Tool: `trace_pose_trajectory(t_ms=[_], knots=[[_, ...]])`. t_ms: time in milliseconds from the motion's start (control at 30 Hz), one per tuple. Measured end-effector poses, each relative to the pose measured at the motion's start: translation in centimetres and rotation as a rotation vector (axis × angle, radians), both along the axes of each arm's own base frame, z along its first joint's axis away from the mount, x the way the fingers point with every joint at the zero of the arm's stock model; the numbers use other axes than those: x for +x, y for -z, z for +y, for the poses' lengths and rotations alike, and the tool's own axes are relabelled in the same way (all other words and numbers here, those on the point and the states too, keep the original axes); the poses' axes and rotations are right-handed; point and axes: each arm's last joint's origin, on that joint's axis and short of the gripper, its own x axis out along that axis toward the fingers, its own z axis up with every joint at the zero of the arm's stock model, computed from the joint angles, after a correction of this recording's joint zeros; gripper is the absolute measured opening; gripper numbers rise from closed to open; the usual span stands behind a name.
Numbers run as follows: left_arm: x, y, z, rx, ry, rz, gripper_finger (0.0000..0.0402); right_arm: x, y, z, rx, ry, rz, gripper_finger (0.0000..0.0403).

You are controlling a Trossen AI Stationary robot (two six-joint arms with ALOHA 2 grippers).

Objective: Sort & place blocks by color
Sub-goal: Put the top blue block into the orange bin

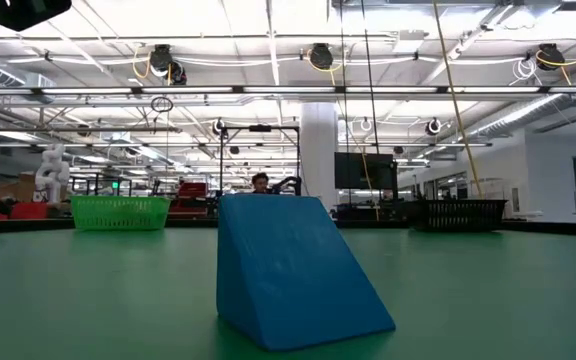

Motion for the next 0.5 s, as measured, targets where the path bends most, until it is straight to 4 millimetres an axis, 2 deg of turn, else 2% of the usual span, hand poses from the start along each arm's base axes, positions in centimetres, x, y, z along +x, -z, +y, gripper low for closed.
trace_pose_trajectory(t_ms=[200, 500], knots=[[0.0, 0.0, 0.0, 0.015, -0.007, -0.005, 0.0241, -2.3, 0.9, 0.2, 0.008, 0.116, 0.181, 0.0120], [0.0, 0.0, 0.0, 0.012, -0.009, -0.005, 0.0241, -2.7, 1.0, 0.4, 0.043, 0.127, 0.252, 0.0139]])
